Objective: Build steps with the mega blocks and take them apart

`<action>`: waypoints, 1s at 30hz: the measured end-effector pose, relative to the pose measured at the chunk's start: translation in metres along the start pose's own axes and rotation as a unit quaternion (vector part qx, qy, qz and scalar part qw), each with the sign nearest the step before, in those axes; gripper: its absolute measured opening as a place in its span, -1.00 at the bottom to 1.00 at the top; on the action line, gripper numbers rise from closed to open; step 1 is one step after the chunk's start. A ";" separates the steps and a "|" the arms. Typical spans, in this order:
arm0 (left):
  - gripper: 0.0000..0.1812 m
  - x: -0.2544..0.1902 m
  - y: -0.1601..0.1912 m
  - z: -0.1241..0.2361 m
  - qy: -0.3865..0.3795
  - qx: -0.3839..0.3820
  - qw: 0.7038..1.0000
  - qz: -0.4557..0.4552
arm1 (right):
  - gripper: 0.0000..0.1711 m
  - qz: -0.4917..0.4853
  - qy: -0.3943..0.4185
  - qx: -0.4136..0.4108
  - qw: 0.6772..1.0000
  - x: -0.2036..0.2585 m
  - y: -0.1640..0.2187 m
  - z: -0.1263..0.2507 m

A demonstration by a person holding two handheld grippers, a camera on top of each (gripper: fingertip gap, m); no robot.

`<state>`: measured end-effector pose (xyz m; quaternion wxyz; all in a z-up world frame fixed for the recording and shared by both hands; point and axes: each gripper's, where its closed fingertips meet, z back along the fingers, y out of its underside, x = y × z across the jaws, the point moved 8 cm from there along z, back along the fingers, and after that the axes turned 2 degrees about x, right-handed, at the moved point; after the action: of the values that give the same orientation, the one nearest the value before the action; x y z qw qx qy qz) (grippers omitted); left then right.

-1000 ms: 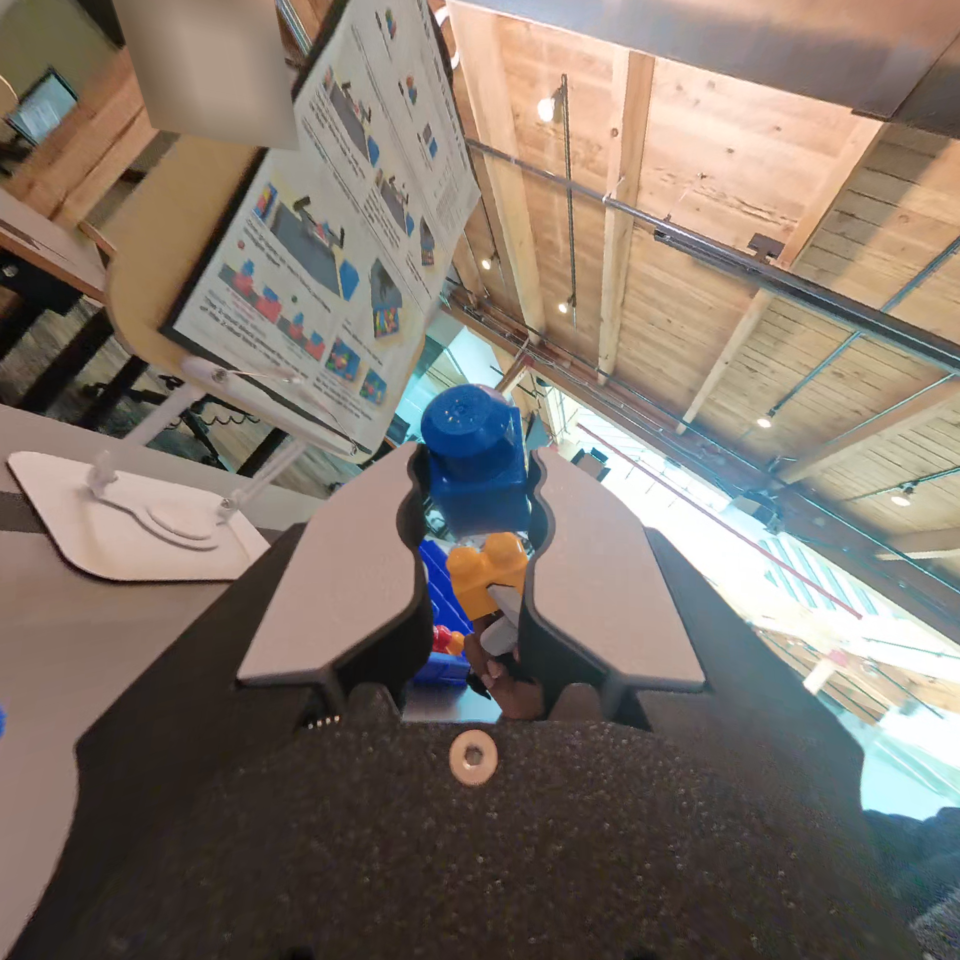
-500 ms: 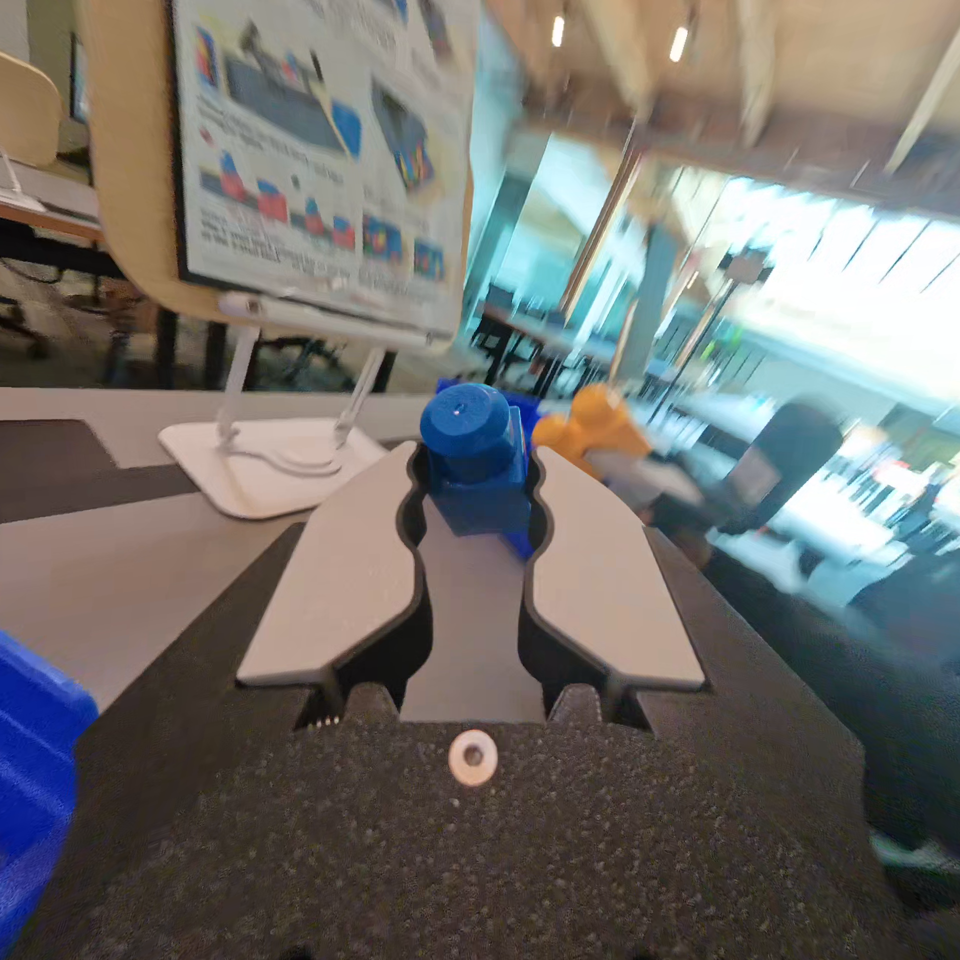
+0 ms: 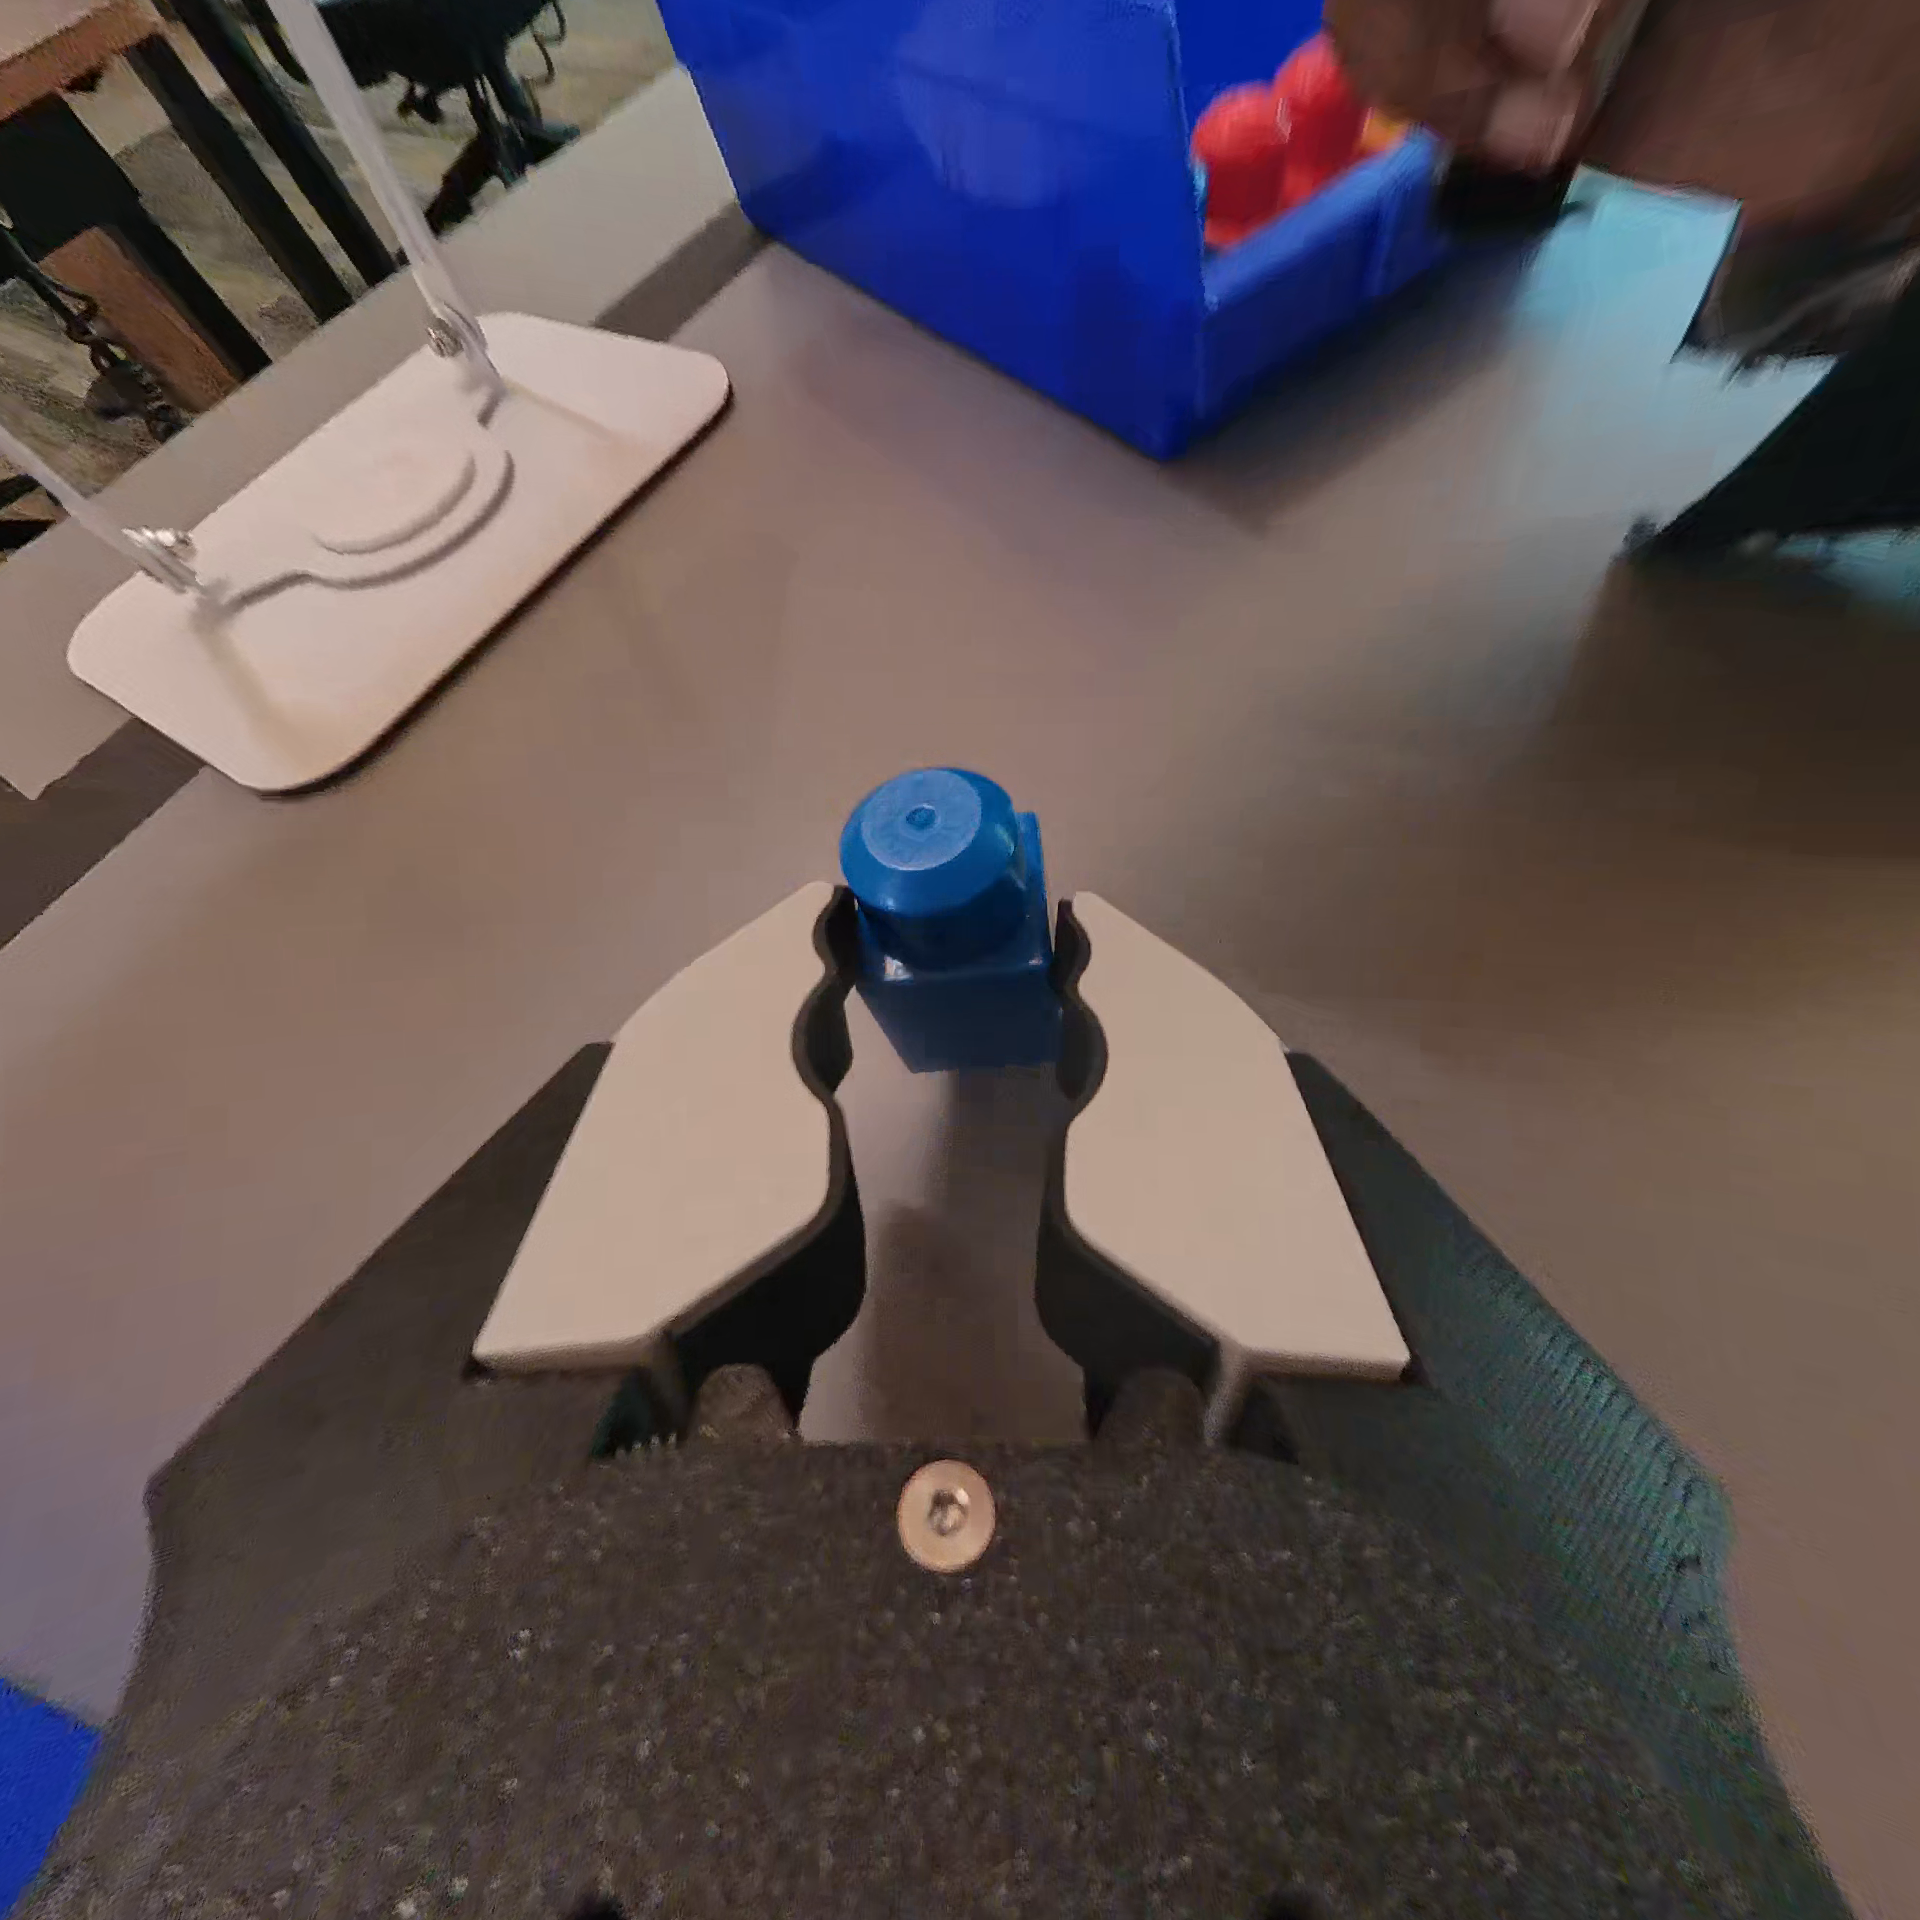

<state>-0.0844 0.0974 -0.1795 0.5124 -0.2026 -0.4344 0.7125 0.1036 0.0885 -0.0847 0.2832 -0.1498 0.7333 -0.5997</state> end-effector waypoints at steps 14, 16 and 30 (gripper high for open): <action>-0.38 -0.002 0.006 -0.002 0.026 0.001 1.000 0.018 | -0.57 -0.005 -0.003 -0.005 1.000 -0.001 -0.001 0.001; -0.33 0.004 -0.005 0.012 0.036 -0.050 0.997 0.051 | -0.58 -0.017 -0.012 -0.016 1.000 -0.001 -0.003 0.002; -0.48 0.004 -0.044 0.059 0.182 -0.308 0.911 0.203 | -0.58 -0.334 -0.247 -0.161 0.895 0.041 -0.015 -0.009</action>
<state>-0.1047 0.0807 -0.1108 0.3388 -0.5603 -0.4808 0.5832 0.0635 0.0692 -0.0790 0.2102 -0.5732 0.6328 -0.4763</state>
